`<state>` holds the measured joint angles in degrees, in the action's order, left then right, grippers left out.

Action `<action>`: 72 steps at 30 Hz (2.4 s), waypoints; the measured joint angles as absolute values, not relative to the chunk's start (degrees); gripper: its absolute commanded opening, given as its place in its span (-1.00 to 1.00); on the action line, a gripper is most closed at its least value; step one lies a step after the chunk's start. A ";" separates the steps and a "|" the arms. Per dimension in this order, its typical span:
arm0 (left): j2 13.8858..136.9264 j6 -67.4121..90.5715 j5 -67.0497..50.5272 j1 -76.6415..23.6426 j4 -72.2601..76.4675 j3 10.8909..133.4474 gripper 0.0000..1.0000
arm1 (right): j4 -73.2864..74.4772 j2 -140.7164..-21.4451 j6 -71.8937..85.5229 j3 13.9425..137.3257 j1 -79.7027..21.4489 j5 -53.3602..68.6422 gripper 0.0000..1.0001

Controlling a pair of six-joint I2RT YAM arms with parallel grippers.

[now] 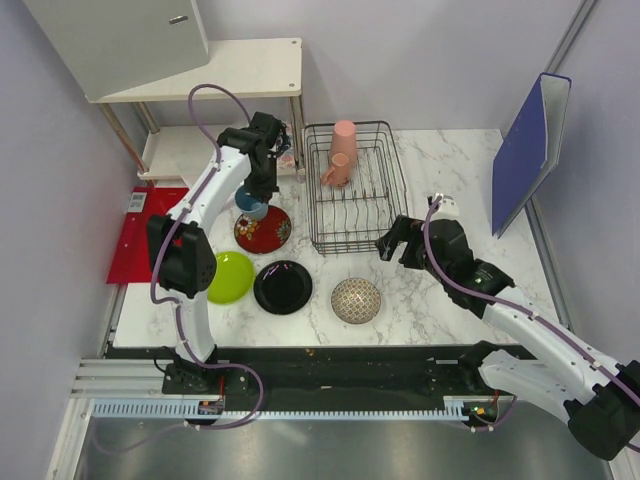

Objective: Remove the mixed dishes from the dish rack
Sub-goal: Place the cup at the center of the board, then pick up the cup from the dish rack.

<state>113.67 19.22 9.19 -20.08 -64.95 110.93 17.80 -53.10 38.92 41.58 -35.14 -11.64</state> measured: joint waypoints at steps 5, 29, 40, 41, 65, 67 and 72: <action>113.65 17.61 9.43 -20.12 -65.19 106.91 -0.97 | 17.80 -53.67 38.72 41.58 -35.14 -11.46 0.96; 114.39 16.47 6.26 -20.34 -61.21 100.84 -0.36 | 17.61 -54.30 38.72 41.12 -35.14 -11.03 0.96; 110.13 16.47 6.52 -20.34 -60.80 102.65 -0.21 | 17.61 -55.05 38.70 40.73 -35.14 -11.05 0.96; 109.45 16.47 6.92 -20.34 -60.93 103.09 -0.19 | 17.61 -55.13 38.68 40.73 -35.14 -11.05 0.96; 68.93 24.32 18.63 -39.22 -39.16 65.39 0.49 | 14.17 -98.70 25.34 83.44 -35.11 -21.58 0.96; 62.85 24.64 17.69 -40.16 -38.06 62.02 0.49 | 15.42 -106.10 23.92 93.32 -35.00 -21.12 0.96; 49.23 24.62 17.96 -41.21 -33.69 60.27 0.50 | 16.80 -120.01 22.48 109.73 -34.44 -20.32 0.96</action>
<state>49.23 24.62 17.96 -41.21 -33.69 60.27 16.80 -120.01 22.48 109.73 -34.44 -20.32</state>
